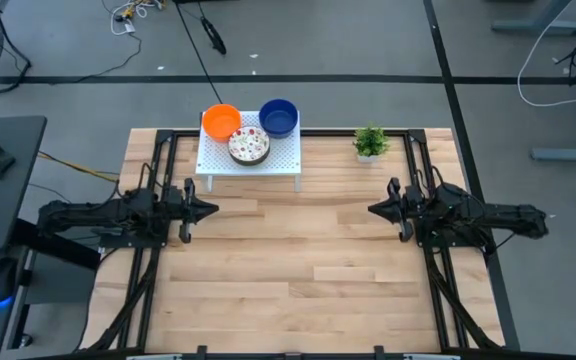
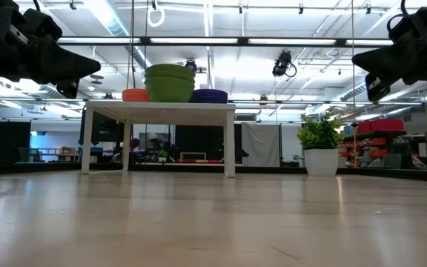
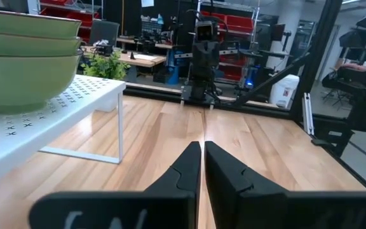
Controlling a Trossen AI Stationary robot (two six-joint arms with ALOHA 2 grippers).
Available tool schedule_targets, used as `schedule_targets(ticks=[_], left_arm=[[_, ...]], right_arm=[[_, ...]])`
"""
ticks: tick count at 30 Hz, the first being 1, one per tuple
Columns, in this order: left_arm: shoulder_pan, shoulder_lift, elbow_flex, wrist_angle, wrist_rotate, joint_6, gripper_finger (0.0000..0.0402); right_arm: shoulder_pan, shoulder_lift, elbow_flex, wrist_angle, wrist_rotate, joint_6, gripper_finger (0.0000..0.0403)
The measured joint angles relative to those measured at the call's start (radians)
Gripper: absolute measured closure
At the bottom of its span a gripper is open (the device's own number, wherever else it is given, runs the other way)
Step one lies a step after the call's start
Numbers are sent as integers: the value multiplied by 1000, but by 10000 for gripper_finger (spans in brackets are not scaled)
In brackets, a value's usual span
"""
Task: Pick & Place Mini bowls
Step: Return to Home Position
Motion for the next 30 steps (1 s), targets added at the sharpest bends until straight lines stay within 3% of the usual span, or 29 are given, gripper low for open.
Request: schedule_targets(ticks=[9, 14, 30], left_arm=[[0, 0, 0, 1, 0, 0, 374], [0, 0, 0, 1, 0, 0, 374], [0, 0, 0, 1, 0, 0, 374]], right_arm=[[86, 0, 0, -5, 11, -205, 399], [105, 0, 0, -19, 93, -175, 399], [110, 9, 0, -19, 99, -176, 399]])
